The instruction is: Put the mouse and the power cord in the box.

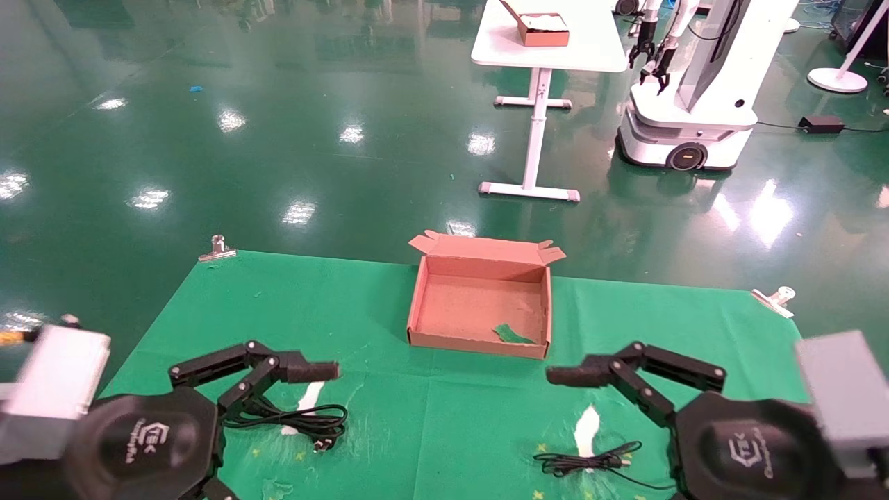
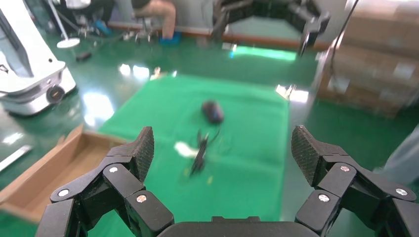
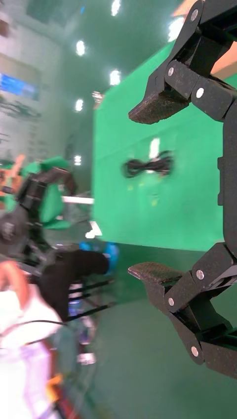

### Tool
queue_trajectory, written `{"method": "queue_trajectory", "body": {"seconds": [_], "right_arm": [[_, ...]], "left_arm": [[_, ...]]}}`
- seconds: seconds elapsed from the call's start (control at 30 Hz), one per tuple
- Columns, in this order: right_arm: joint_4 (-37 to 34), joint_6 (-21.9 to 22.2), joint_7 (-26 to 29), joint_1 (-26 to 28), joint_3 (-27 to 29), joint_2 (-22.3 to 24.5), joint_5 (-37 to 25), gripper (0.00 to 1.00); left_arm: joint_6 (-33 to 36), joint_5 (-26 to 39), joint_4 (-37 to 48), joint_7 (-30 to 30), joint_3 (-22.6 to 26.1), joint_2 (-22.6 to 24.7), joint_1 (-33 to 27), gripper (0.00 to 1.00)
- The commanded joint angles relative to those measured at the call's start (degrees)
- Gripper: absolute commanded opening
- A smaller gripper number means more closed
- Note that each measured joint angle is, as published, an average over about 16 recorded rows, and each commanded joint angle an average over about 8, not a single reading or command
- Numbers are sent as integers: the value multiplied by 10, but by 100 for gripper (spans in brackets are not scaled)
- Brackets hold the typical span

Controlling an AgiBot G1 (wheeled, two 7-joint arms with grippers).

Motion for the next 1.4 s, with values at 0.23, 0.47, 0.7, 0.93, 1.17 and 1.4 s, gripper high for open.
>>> {"method": "queue_trajectory", "body": {"seconds": [0.23, 0.47, 0.7, 0.93, 1.17, 1.4], "right_arm": [[-97, -19, -94, 58, -64, -9, -110, 100], [-237, 21, -217, 141, -133, -62, -269, 100], [-378, 80, -355, 214, -196, -149, -408, 100], [-498, 130, -475, 260, -221, -232, -457, 100], [-582, 154, -552, 278, -225, -273, -463, 100], [-633, 166, -593, 286, -221, -291, -457, 100]], "left_arm": [[26, 155, 80, 75, 80, 32, -99, 100], [12, 311, 220, 182, 179, 108, -198, 100], [-82, 442, 384, 278, 238, 198, -261, 100], [-183, 486, 506, 341, 253, 261, -283, 100], [-232, 497, 582, 394, 257, 293, -298, 100], [-239, 495, 627, 431, 256, 306, -305, 100]]}}
